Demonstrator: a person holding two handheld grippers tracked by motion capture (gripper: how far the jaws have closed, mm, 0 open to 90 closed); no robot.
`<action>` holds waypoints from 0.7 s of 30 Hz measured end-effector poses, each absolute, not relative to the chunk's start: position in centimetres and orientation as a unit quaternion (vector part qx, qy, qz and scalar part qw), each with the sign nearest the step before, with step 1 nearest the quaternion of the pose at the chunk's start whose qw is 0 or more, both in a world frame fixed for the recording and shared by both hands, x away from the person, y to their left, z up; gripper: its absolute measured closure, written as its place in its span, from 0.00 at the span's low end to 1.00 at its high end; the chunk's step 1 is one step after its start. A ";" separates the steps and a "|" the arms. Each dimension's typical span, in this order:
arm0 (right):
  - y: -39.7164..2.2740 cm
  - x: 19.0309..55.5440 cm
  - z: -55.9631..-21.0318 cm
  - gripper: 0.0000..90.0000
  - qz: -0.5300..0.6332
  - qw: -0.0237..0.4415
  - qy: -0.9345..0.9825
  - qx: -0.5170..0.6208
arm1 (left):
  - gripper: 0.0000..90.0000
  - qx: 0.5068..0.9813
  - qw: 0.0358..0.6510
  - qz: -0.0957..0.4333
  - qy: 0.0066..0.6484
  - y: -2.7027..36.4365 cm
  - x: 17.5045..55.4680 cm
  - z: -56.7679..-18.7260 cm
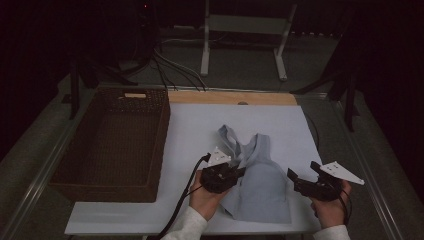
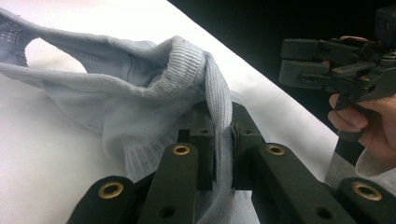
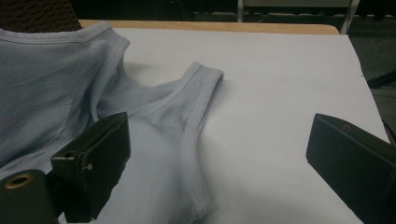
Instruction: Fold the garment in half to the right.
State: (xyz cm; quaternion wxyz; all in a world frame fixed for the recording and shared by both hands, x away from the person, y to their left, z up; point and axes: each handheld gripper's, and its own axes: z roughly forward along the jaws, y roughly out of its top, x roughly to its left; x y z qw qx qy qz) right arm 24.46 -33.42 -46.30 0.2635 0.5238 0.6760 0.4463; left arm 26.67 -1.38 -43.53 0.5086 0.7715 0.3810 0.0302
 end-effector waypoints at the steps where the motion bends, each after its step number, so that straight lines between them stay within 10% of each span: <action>1: -33.4 24.5 -46.3 0.07 0.446 0.263 0.676 0.524 | 0.92 0.772 0.509 0.030 0.380 -1.5 26.7 -43.5; 21: -33.5 24.5 -46.3 0.07 0.446 0.264 0.674 0.527 | 0.92 0.779 0.512 0.018 0.362 -3.6 26.8 -43.6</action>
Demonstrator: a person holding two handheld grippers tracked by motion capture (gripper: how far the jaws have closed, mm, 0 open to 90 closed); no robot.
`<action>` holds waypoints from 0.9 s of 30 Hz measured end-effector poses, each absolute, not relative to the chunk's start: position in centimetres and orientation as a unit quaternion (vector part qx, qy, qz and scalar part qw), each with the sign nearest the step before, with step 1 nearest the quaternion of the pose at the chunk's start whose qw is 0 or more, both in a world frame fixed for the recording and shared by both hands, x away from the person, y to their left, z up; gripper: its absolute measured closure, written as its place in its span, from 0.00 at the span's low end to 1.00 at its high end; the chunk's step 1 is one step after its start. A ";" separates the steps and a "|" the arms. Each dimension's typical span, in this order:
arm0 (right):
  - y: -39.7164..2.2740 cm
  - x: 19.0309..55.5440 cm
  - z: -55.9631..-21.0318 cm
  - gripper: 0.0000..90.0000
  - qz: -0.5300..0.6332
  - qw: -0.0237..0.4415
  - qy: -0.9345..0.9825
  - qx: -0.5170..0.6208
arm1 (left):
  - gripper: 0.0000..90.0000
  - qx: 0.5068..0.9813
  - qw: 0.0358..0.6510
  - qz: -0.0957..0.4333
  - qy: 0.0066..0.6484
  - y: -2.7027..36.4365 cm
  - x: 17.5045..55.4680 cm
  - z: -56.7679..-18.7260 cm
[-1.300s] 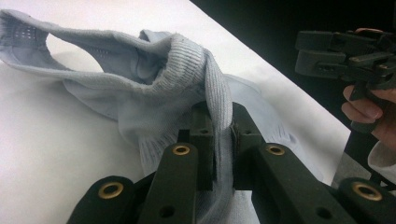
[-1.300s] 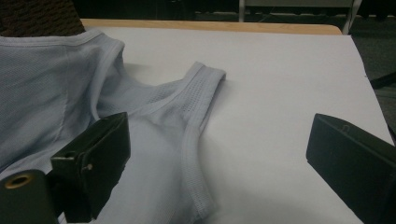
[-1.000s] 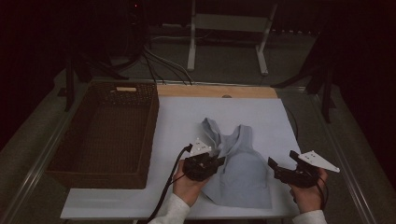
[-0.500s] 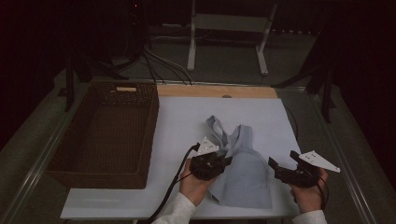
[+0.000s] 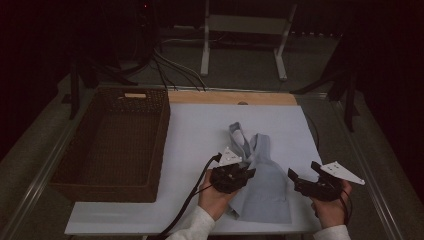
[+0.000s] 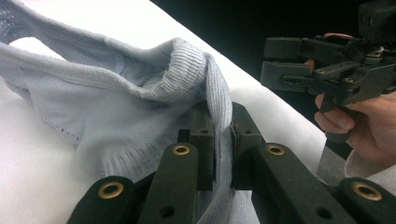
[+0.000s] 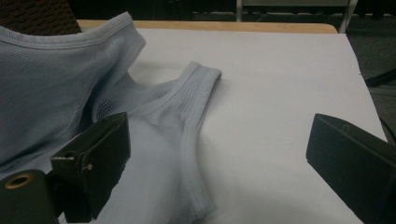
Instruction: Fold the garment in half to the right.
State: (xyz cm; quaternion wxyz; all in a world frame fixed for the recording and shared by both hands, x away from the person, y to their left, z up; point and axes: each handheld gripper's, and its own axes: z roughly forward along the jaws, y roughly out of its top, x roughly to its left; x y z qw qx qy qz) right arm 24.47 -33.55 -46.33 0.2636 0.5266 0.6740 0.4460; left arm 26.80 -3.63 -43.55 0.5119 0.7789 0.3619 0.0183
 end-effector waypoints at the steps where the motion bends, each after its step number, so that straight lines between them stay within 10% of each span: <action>1: -33.6 24.5 -46.3 0.07 0.446 0.264 0.674 0.527 | 0.92 0.779 0.512 0.017 0.362 -3.7 26.8 -43.6; 27: -33.6 24.4 -46.3 0.07 0.446 0.263 0.674 0.527 | 0.92 0.785 0.509 0.006 0.352 -5.5 27.0 -44.2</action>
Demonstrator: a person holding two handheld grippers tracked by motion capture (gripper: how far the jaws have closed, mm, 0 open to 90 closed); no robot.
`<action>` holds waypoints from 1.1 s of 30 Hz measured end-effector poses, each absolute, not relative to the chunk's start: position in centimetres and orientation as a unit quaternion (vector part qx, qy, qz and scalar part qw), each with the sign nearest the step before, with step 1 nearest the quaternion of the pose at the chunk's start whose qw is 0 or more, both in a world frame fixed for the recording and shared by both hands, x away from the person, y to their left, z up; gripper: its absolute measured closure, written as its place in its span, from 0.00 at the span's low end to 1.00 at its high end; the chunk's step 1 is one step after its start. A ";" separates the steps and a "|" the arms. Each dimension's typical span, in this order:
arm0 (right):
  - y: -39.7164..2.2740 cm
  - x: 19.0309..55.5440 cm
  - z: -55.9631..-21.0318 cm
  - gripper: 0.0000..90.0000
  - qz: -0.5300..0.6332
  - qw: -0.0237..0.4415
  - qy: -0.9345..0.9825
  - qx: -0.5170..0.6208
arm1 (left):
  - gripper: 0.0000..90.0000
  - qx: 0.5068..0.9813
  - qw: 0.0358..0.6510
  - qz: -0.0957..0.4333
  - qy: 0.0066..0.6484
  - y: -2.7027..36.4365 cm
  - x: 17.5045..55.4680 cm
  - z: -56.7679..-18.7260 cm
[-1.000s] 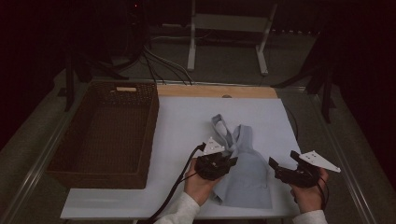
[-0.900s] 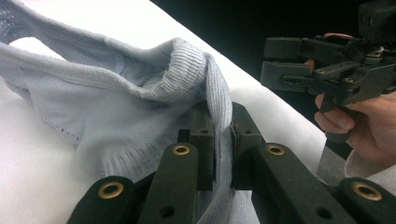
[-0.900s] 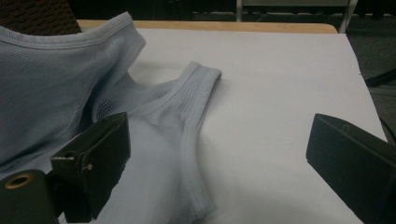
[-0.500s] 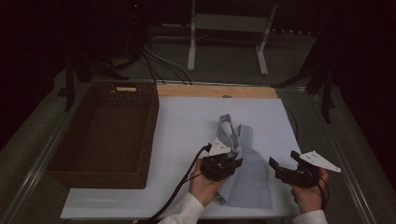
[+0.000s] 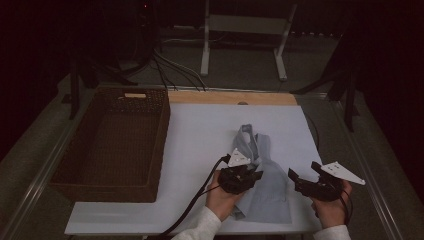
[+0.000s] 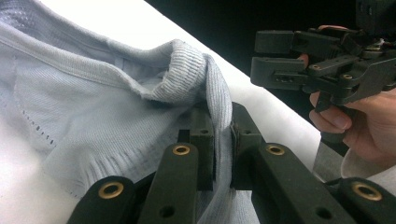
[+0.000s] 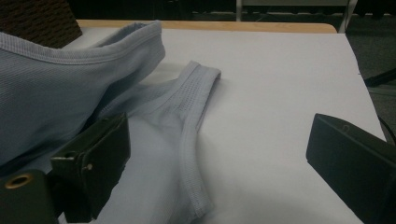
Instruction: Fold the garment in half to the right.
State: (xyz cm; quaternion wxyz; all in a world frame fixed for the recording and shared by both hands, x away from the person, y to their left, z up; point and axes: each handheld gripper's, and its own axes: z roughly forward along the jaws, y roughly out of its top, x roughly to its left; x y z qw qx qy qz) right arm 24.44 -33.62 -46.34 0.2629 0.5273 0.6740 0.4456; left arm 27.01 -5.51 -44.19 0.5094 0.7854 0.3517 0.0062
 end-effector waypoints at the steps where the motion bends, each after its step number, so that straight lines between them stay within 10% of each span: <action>1: -33.6 24.4 -46.3 0.07 0.446 0.263 0.674 0.527 | 0.92 0.785 0.510 0.006 0.352 -5.5 27.0 -44.2; 33: -33.6 24.4 -46.4 0.07 0.444 0.262 0.676 0.527 | 0.92 0.795 0.510 -0.014 0.329 -8.3 26.7 -44.6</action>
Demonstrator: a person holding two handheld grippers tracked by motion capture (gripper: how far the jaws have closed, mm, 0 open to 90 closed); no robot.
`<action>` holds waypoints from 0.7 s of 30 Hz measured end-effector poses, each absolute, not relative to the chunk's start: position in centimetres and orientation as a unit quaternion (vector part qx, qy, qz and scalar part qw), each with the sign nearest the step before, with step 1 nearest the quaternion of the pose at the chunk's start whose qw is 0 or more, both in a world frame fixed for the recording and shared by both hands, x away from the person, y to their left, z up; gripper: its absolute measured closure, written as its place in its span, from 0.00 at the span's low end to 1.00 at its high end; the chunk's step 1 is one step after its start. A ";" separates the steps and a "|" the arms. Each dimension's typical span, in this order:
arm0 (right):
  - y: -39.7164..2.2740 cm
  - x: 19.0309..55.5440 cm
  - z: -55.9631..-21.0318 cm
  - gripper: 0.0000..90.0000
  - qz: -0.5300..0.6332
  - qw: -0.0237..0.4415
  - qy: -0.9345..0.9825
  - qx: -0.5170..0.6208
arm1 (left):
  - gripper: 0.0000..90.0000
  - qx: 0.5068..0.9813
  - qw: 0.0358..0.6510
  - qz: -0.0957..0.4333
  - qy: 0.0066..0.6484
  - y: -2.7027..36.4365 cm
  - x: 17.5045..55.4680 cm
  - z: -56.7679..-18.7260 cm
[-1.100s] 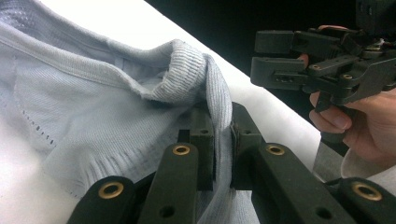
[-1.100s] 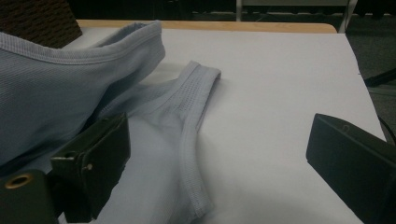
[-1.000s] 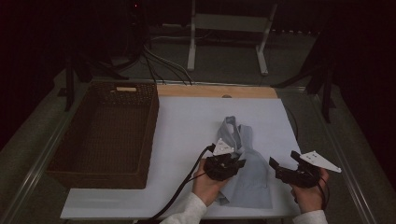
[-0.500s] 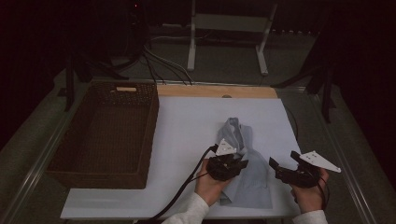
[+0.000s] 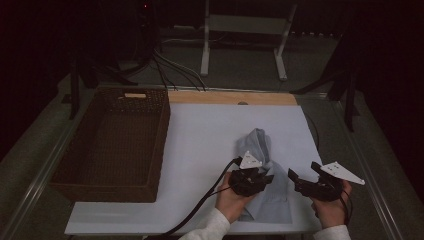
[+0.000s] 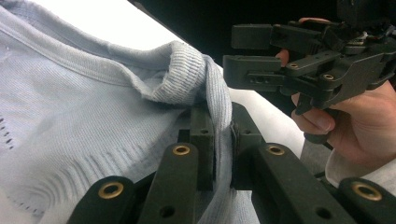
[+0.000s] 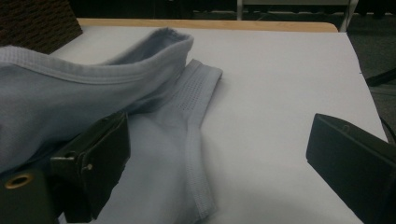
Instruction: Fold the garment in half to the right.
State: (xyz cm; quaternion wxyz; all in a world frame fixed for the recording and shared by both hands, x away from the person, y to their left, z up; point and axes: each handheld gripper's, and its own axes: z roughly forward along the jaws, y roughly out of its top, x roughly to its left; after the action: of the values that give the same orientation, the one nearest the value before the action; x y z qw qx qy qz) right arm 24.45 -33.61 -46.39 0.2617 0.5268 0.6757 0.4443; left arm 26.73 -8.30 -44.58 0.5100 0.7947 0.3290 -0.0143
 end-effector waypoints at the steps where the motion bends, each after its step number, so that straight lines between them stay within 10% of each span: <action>1: -33.6 24.4 -46.4 0.07 0.444 0.262 0.676 0.527 | 0.92 0.795 0.510 -0.014 0.329 -8.3 26.7 -44.6; 12: -33.6 24.5 -46.4 0.07 0.444 0.260 0.676 0.528 | 0.89 0.810 0.488 -0.035 0.324 -9.9 27.0 -46.4; 21: -33.5 24.5 -46.4 0.08 0.439 0.254 0.682 0.527 | 0.60 0.800 0.497 -0.043 0.333 -9.2 27.3 -46.5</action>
State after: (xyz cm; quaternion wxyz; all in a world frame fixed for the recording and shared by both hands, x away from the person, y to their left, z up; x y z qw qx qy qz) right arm 24.48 -33.54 -46.44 0.2538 0.5274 0.6819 0.4388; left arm 27.26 -9.16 -46.48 0.4967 0.8005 0.3327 -0.0428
